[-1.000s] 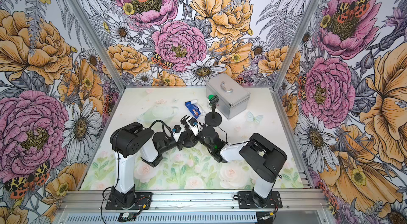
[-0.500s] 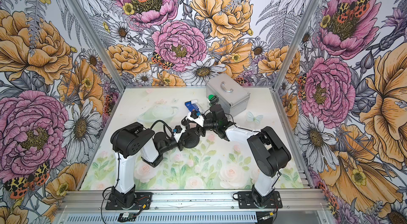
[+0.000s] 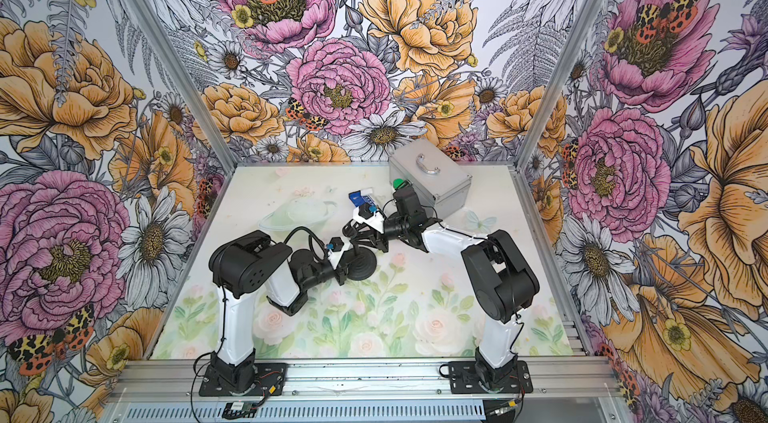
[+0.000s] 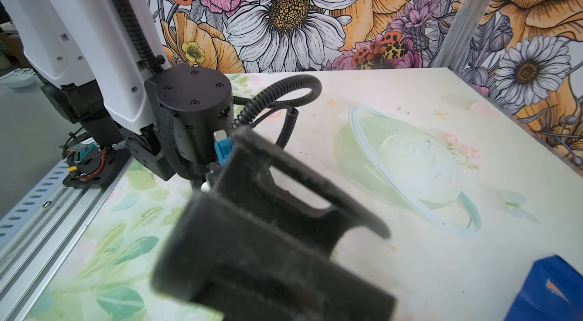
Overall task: Assemble a microphone stand
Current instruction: Screw the microphone stand pole into the microphone stand base.
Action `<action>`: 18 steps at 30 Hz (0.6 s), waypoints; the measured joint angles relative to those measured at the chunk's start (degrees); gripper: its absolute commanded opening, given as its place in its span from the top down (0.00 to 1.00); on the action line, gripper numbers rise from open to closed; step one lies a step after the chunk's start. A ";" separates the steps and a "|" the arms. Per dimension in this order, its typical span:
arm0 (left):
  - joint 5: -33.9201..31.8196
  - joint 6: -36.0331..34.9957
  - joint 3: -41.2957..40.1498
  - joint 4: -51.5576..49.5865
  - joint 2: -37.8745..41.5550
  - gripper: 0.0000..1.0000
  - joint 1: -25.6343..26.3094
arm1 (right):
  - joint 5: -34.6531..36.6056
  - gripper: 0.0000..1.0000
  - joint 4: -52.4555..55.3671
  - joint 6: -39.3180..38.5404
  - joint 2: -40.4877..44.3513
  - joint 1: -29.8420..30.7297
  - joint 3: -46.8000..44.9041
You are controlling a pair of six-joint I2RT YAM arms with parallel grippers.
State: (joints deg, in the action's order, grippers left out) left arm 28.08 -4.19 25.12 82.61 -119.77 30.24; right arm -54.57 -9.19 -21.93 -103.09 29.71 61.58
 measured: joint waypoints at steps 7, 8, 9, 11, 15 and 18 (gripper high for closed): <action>-1.49 -0.90 0.26 0.00 -0.13 0.80 -0.42 | 48.65 1.00 -33.73 23.02 6.88 14.25 -21.00; -1.46 -0.87 0.26 0.00 -0.13 0.80 -0.42 | 59.34 1.00 -37.88 25.66 5.60 18.21 -21.97; -1.49 -0.70 0.26 0.02 -0.15 0.80 -0.42 | 67.10 1.00 -40.39 27.21 4.17 20.96 -21.94; -1.51 -0.42 0.26 0.00 -0.17 0.80 -0.44 | 80.28 1.00 -45.81 29.03 0.24 25.42 -21.00; -1.70 -0.20 0.26 0.02 -0.17 0.80 -0.48 | 84.50 0.77 -51.39 28.13 -2.73 26.71 -20.59; -1.86 0.37 0.26 0.26 -0.17 0.80 -0.48 | 74.86 0.48 -51.28 24.83 -1.42 23.12 -21.92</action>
State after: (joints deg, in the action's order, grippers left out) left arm 26.22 -3.81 25.39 82.87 -119.94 29.76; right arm 20.29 -60.47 2.90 -104.51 52.84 39.66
